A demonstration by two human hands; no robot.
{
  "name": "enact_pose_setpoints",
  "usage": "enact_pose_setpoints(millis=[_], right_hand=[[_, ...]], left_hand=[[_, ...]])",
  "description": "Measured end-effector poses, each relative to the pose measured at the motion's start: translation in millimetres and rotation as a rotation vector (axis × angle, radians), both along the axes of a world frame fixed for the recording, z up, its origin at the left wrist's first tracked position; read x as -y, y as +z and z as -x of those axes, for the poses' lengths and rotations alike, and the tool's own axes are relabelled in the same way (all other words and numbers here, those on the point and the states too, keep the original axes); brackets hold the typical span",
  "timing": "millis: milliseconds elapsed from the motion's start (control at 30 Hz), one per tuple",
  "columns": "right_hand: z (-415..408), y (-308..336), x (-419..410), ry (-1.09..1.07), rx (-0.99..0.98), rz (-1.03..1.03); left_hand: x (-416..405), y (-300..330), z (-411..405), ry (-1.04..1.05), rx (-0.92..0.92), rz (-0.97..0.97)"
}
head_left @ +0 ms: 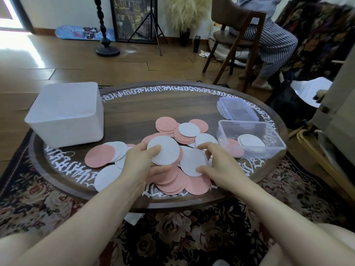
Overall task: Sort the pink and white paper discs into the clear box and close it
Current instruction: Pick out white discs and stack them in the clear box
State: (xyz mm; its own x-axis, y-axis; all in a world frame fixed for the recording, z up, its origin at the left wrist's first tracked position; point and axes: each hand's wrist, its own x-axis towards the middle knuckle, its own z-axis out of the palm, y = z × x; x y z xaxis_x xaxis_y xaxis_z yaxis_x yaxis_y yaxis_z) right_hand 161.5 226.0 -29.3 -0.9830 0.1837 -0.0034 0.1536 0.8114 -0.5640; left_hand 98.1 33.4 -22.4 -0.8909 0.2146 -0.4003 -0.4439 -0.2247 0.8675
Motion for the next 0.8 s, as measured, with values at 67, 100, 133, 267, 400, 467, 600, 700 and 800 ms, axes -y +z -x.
enact_pose_setpoints(millis=[67, 100, 133, 267, 400, 467, 600, 700, 800], right_hand=[[0.0, 0.6, -3.1, -0.022, -0.012, 0.033], [-0.3, 1.9, -5.0, -0.041, -0.023, 0.067], [-0.2, 3.6, -7.1, -0.068, -0.04, 0.109], [0.2, 16.6, -14.8, -0.176, -0.142, 0.358], [-6.5, 27.1, -14.0, -0.172, -0.11, 0.688], [-9.2, 27.6, -9.5, -0.143, -0.077, 0.77], [-12.6, 28.9, -0.9, -0.116, -0.036, 0.852], [-15.1, 32.5, 1.7, -0.116, -0.029, 0.884], [-17.0, 33.4, -0.2, -0.046, 0.007, 0.847]], left_hand=[[0.6, -0.8, 1.4, -0.004, -0.003, -0.003], [0.7, -0.5, 1.4, -0.008, -0.006, -0.003], [0.6, -0.2, 1.1, -0.016, -0.012, 0.002], [-0.5, 1.4, -2.2, -0.057, -0.036, 0.009], [-0.6, 4.1, -5.1, -0.102, -0.043, 0.0], [-2.7, 6.8, -7.5, -0.164, -0.031, -0.024], [-8.9, 11.9, -17.0, -0.304, -0.071, -0.022], [-10.9, 10.4, -21.9, -0.356, -0.123, 0.014], [-12.5, 8.6, -23.7, -0.394, -0.158, 0.035]])
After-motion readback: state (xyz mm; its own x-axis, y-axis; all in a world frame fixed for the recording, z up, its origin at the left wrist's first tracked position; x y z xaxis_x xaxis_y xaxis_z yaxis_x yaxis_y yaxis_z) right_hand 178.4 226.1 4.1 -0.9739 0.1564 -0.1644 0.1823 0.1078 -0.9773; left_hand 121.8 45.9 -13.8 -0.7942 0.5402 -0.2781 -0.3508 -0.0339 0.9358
